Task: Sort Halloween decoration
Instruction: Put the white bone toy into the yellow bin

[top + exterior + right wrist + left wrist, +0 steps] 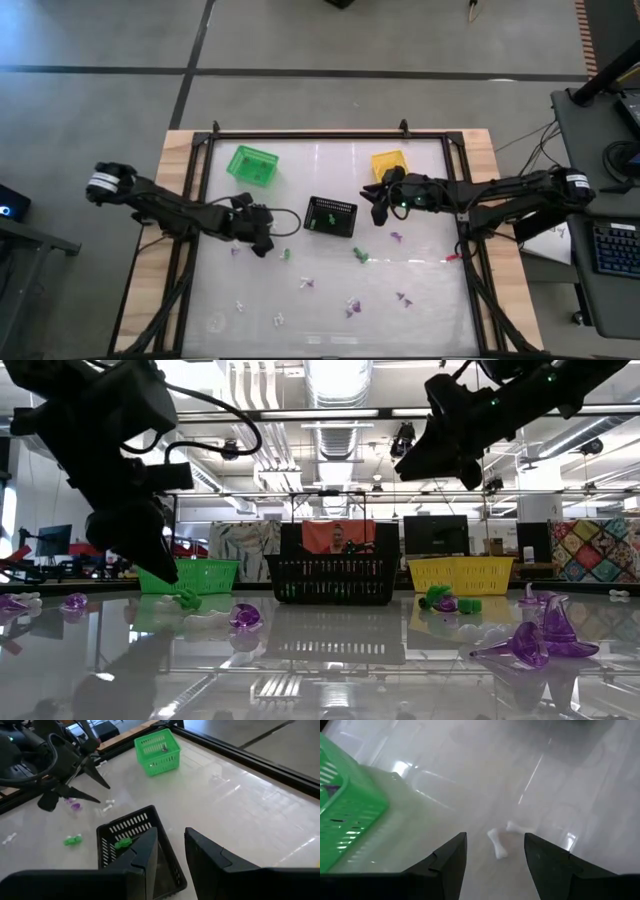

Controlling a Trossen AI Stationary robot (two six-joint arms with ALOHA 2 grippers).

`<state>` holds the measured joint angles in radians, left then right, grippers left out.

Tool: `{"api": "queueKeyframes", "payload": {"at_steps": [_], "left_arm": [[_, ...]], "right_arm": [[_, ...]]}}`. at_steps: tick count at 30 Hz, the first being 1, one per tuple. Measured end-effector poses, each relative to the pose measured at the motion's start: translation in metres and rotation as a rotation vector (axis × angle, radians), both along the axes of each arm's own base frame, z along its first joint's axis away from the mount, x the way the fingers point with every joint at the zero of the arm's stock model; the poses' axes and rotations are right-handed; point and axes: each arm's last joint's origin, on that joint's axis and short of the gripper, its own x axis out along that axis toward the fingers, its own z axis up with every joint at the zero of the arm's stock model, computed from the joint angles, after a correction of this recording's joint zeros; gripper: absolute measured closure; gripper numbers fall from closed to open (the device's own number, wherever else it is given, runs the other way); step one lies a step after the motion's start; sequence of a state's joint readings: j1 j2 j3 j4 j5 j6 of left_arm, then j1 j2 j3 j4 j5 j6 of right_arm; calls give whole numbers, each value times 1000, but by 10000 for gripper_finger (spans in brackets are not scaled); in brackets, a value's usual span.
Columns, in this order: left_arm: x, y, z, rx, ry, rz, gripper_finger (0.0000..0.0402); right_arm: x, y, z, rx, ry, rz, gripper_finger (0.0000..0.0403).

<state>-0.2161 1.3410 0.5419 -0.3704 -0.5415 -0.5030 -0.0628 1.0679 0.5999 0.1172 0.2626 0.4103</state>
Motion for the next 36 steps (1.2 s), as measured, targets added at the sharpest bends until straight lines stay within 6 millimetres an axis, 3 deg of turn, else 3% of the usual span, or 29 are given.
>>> {"api": "queueKeyframes", "payload": {"at_steps": [7, 24, 36], "left_arm": [[1, 0, -6, 2, -6, -4, 221], [-27, 6, -26, -21, -172, -7, 223], [-35, 8, -38, -29, -205, -6, 286]], "right_arm": [[0, 0, 0, 0, 0, 0, 316], [2, 0, 3, 5, -41, -4, 316], [2, 0, 4, 14, -49, -7, 319]]}}
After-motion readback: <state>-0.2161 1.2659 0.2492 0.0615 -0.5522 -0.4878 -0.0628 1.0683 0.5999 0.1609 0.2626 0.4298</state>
